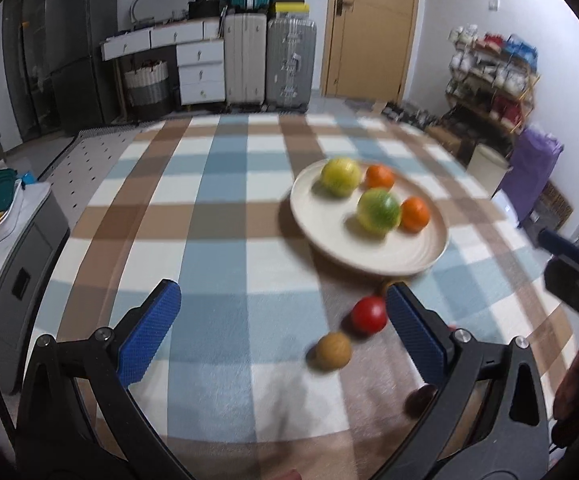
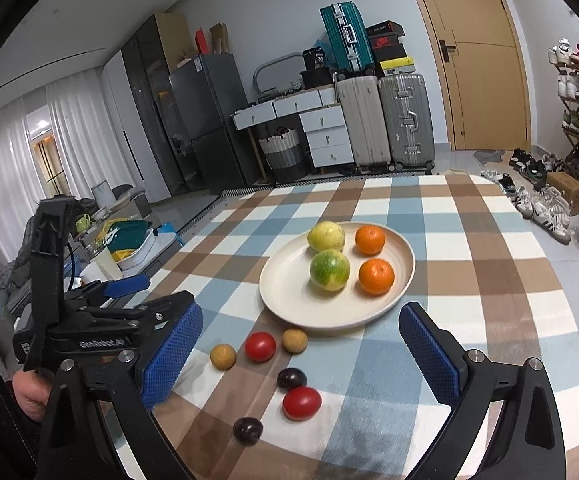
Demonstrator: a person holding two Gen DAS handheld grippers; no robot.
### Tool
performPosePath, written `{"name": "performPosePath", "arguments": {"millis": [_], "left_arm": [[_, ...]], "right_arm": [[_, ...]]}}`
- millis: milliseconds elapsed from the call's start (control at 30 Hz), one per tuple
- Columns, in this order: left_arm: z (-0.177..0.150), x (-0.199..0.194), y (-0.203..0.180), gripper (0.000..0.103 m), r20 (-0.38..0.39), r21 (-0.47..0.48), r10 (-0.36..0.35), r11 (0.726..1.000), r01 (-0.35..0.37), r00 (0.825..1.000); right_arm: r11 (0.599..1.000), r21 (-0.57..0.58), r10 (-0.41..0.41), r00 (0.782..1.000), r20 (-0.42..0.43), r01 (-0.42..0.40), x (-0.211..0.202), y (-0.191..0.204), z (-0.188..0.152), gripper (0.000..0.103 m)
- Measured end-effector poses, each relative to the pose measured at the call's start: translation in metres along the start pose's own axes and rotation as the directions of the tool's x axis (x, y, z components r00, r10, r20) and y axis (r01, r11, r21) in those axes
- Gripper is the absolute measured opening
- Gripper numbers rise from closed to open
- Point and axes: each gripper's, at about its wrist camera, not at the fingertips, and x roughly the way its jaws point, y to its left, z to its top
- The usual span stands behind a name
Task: Organize fruits
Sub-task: 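Withdraw both grippers from the plate toward the fruit on the cloth, then grasp the brown kiwi on the cloth with the left gripper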
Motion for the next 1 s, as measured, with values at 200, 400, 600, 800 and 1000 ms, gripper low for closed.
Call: {"name": "performPosePath", "arguments": {"millis": [200,400,600,800,1000], "left_arm": [[-0.015,0.02,-0.003,0.102,-0.052,0.011,-0.003,1.0,0.004,0.999],[-0.022,0.037,-0.004,0.102,-0.091,0.006,-0.013,1.0,0.014,0.996],[-0.026,0.049,-0.004,0.102,-0.119,0.007,-0.029,1.0,0.03,0.992],[-0.028,0.059,-0.007,0.101,-0.135,0.017,-0.035,0.999,0.038,0.99],[-0.028,0.068,-0.006,0.079,-0.173,0.004,-0.082,0.996,0.084,0.981]], "right_arm": [[1.0,-0.013,-0.015,0.999,-0.029,0.014,0.007,0.002,-0.011,0.101],[1.0,-0.018,-0.019,0.999,-0.046,0.018,0.012,0.002,-0.016,0.101],[1.0,-0.012,-0.017,0.998,-0.058,0.016,0.016,0.0,-0.017,0.101],[1.0,-0.008,-0.014,0.998,-0.064,0.014,0.018,-0.002,-0.018,0.101],[1.0,-0.008,-0.015,0.998,-0.068,0.015,0.017,-0.002,-0.018,0.101]]}}
